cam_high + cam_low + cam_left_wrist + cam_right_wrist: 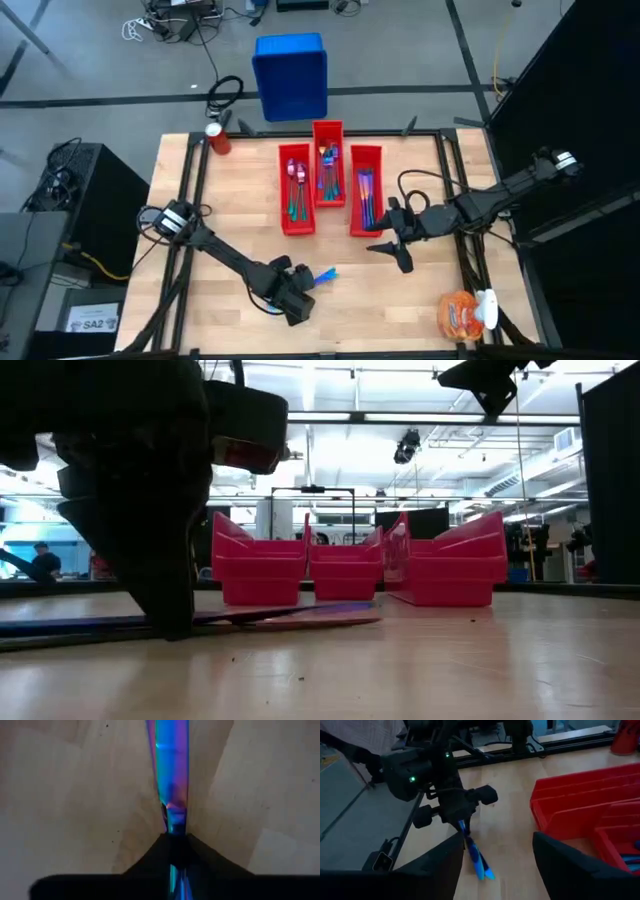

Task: Sort silverware
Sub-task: Put the iridescent knife into the right orange bin

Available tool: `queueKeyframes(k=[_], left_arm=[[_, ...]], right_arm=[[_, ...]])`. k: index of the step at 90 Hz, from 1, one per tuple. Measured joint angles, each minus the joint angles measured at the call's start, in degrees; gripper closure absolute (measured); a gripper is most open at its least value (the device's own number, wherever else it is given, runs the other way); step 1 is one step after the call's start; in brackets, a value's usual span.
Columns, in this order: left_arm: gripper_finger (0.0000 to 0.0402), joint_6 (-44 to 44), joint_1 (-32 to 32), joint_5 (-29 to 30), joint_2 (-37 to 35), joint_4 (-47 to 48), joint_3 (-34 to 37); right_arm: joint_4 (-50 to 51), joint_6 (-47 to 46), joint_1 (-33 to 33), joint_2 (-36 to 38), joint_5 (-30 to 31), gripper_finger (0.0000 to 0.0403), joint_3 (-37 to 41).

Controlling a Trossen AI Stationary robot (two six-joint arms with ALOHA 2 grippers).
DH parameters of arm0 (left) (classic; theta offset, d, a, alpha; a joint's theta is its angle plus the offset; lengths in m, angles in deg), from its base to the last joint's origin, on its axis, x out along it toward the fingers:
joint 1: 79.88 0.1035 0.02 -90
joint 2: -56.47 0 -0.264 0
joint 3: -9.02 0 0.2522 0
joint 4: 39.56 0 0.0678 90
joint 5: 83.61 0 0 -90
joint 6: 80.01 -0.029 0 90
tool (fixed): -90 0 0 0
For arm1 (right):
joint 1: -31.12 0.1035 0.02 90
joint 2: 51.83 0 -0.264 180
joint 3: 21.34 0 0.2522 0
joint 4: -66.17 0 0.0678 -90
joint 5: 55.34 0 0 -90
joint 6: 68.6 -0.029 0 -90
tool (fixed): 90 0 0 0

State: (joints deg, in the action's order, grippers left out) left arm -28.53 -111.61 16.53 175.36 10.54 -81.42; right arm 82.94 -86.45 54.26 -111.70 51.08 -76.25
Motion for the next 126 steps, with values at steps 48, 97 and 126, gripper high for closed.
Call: queueKeyframes(k=[48, 97, 126], left_arm=[[0.0389, -3.4, -1.9, 10.0, -1.3, 15.9, -14.3], [0.0389, -26.5, -10.4, 38.5, -19.3, -15.3, -7.0], [0.0392, -41.6, 4.0, 6.7, -24.8, -77.2, 22.2]], right_arm=[[-0.4, -0.5, 0.5, 0.0, 0.0, 0.0169, 0.0], [-6.4, 5.7, 5.8, -0.4, -0.1, 0.0184, 0.1], [-23.4, 15.0, 7.3, -7.1, -3.7, 0.0156, 2.5]])
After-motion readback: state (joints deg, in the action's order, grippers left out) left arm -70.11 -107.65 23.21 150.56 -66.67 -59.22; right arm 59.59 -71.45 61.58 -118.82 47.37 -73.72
